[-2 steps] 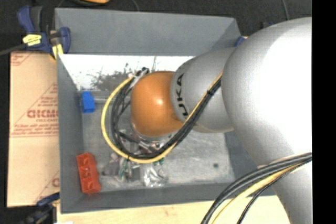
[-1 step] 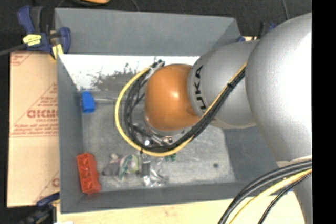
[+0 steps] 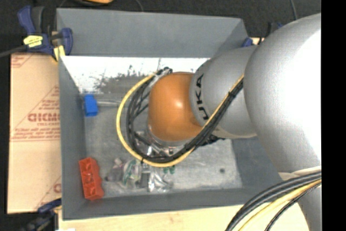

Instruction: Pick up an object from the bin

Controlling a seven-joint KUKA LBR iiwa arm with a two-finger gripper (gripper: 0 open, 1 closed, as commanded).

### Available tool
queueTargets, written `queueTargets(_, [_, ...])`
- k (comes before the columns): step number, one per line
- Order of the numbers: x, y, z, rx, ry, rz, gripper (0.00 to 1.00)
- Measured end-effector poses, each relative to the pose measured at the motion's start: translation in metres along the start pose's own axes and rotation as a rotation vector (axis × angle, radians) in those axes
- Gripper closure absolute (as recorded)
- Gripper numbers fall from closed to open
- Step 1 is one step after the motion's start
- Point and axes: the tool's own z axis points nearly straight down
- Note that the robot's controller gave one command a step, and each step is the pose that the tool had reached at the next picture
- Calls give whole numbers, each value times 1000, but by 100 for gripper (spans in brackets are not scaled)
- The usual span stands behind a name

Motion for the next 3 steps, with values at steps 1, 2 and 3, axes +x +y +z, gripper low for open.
queueTargets(1, [16, -11, 31, 2, -1, -20, 0])
queueTargets(2, [-1, 11, 30, -1, -4, 299, 0])
queueTargets(3, [-1, 11, 30, -1, -4, 301, 100])
